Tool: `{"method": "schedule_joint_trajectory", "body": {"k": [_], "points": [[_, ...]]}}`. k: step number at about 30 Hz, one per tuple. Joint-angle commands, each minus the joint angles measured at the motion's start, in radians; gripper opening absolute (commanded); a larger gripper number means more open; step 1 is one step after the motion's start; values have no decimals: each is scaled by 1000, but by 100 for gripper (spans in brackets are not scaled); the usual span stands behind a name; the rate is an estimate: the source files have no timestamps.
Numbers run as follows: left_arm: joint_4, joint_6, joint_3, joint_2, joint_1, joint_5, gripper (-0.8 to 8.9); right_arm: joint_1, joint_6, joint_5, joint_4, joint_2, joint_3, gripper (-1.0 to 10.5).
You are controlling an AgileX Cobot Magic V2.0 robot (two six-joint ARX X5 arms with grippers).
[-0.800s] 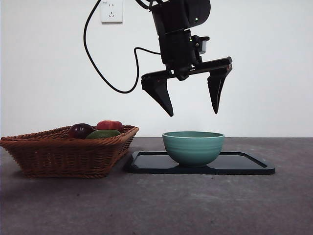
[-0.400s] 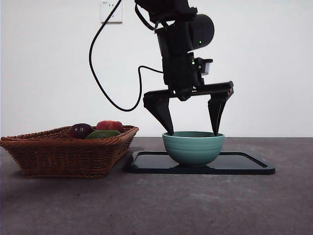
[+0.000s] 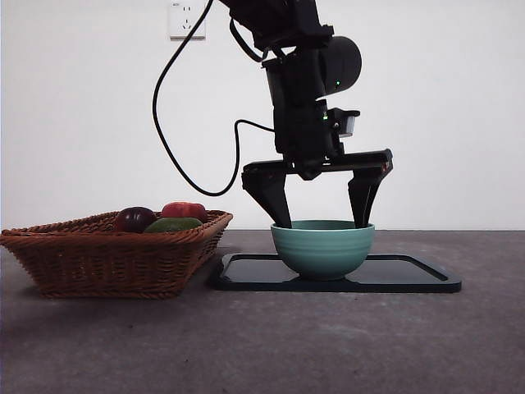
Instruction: Pick up the wifruite, put it on the bowl, pick up the plate, put it on desk
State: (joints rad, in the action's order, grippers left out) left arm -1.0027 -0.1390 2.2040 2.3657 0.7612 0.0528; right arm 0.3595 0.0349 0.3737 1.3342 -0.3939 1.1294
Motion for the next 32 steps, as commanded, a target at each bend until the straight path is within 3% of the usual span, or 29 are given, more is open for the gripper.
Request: {"method": "schedule_joint_trajectory", "body": {"k": [1, 16, 19, 28, 32], "points": [[5, 25, 30, 37, 9, -2, 560, 5, 14, 4, -25, -2, 11, 629], [25, 45, 30, 44, 10, 0, 550, 5, 14, 4, -25, -2, 11, 629], [35, 45, 30, 50, 10, 0, 491, 5, 14, 4, -25, -2, 11, 629], [37, 50, 30, 80, 11, 0, 488, 5, 14, 4, -25, -2, 11, 629], [36, 49, 30, 85, 10, 9, 388, 5, 14, 3, -25, -2, 11, 629]]}}
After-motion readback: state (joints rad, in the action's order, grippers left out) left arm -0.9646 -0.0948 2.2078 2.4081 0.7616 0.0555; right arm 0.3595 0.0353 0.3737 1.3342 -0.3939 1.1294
